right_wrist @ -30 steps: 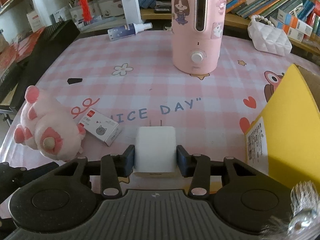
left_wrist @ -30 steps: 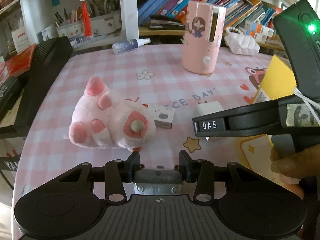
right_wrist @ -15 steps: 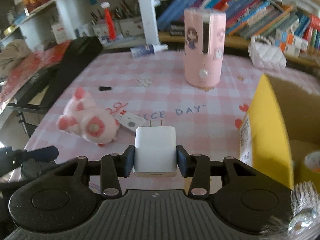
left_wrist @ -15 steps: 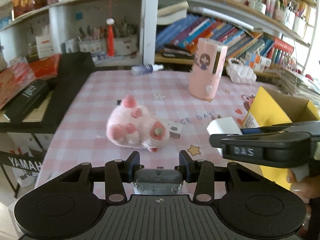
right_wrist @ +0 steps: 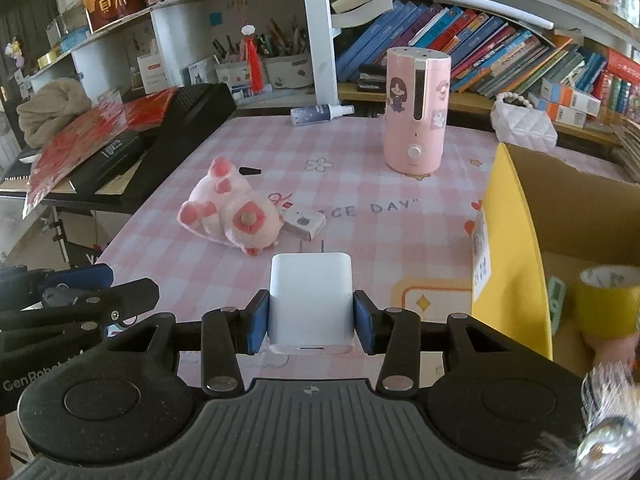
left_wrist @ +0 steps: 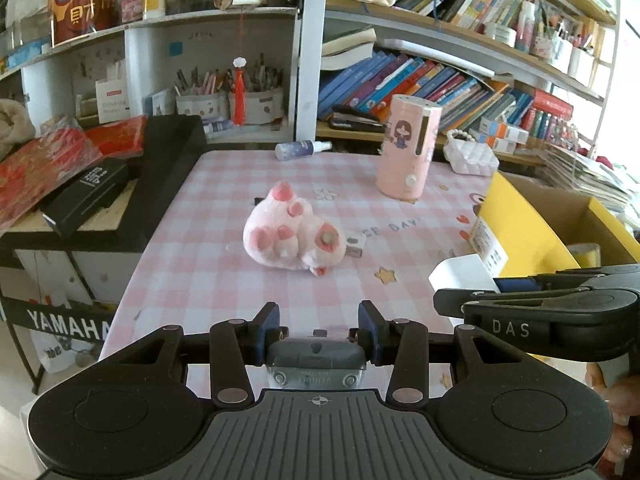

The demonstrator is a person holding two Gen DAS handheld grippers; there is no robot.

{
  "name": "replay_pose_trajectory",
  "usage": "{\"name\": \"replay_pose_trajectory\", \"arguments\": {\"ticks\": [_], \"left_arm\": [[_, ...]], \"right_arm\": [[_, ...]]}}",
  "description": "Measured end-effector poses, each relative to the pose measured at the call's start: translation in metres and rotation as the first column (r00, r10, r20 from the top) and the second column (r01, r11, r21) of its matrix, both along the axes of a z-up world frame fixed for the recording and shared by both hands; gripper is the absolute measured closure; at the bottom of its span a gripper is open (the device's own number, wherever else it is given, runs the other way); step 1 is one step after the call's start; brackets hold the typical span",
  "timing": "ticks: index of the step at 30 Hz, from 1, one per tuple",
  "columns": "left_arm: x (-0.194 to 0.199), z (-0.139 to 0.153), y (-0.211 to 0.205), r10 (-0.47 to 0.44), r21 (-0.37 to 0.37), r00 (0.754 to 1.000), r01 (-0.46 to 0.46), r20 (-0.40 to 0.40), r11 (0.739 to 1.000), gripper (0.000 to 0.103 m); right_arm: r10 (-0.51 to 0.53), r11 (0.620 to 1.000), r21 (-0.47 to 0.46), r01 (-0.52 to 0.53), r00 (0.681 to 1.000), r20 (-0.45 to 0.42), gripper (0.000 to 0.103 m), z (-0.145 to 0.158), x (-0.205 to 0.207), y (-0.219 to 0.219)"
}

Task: Organize objects
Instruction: 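Lift the toy car and charger and carry both toward the yellow box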

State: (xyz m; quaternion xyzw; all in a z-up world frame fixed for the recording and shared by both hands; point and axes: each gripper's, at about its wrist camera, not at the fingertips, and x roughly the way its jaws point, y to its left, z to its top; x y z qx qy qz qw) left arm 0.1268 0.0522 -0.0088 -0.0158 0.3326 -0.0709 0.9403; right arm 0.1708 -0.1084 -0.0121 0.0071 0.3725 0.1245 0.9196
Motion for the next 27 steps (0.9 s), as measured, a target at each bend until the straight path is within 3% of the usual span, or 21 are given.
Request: {"name": "replay_pose_trajectory", "arguments": {"ticks": [12,27], "left_arm": [[-0.067,0.0,0.001,-0.059,0.001,0.998,0.059,-0.008,0.998,0.061],[-0.122,-0.007,-0.028,-0.239,0.013,0.971,0.239,-0.025,0.971,0.061]], "right_arm": [[-0.056,0.998,0.015,0.057,0.998,-0.029,0.062,-0.006,-0.08,-0.003],[-0.235,0.97,0.041,0.239,0.969,-0.071,0.062,-0.021,-0.17,-0.035]]}}
